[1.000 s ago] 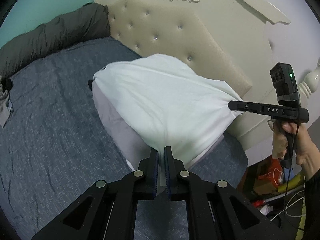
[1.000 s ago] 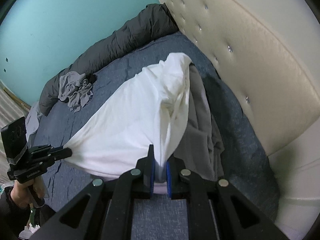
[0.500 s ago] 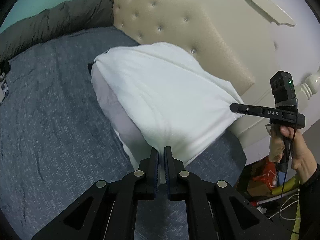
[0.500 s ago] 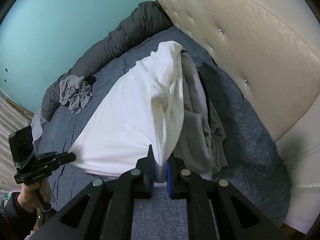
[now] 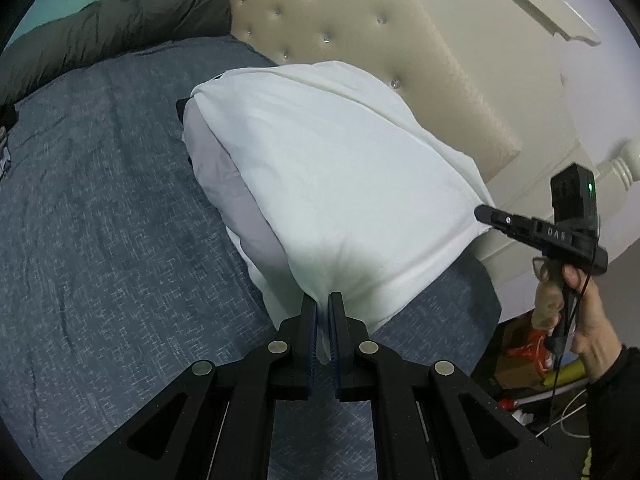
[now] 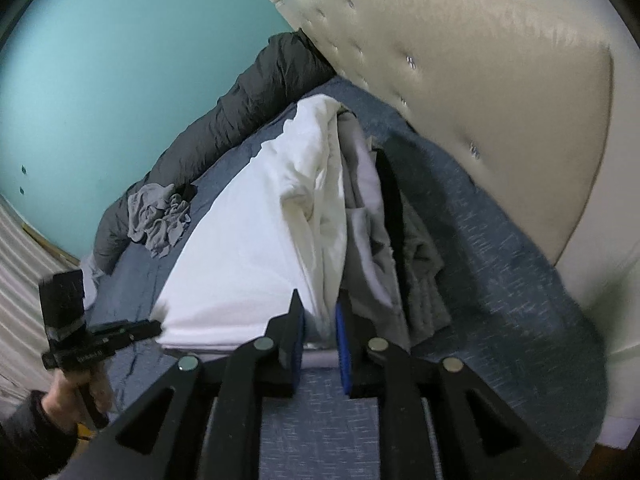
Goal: Fold clothes
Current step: 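Lower the polo onto the folded clothes stack and open the right gripper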
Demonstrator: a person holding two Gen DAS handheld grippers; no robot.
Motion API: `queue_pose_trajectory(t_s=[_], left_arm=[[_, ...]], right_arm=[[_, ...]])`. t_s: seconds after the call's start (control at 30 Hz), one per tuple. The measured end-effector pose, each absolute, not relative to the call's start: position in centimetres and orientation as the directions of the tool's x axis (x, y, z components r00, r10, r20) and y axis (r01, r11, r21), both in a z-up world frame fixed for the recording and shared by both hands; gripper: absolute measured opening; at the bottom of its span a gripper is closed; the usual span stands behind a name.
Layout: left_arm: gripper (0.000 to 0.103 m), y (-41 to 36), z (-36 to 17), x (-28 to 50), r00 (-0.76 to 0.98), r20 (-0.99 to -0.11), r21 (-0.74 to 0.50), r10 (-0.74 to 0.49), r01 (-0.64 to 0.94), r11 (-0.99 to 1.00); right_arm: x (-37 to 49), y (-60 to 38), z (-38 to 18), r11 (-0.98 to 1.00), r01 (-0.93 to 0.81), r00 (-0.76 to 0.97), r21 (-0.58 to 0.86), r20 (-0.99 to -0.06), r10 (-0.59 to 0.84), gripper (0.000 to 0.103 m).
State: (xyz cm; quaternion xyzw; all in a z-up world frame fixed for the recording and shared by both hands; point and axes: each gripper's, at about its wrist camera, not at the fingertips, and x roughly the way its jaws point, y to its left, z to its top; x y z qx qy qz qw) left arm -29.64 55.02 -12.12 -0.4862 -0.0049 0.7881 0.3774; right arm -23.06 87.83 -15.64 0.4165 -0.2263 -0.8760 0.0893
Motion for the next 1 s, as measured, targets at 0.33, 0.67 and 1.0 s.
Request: queue_pose_trajectory(t_s=[0.33,0.67,1.0], left_arm=[[0.008,53.8,-9.6,-30.5,-0.310,-0.734,-0.361,0.604,-0.575,-0.734],[0.008,56.9,-10.9,-30.8,-0.284,-0.754,-0.328,0.593,-0.620,-0.713],[0.008,56.9,-13.3,-30.7,-0.256,-0.757,-0.341,0.602,-0.631,-0.697]], right_arm=[[-22.5,89.3,-11.8,-0.898,-0.051,-0.749,0.437,-0.612,-0.255,0.027],[-27.2,86.9,-12.8,-0.926,-0.017,-0.686,0.377,-0.678,-0.264,0.027],[-27.8,89.8,-17.0,-0.859,-0.170,-0.667,0.482,-0.698,-0.260,0.002]])
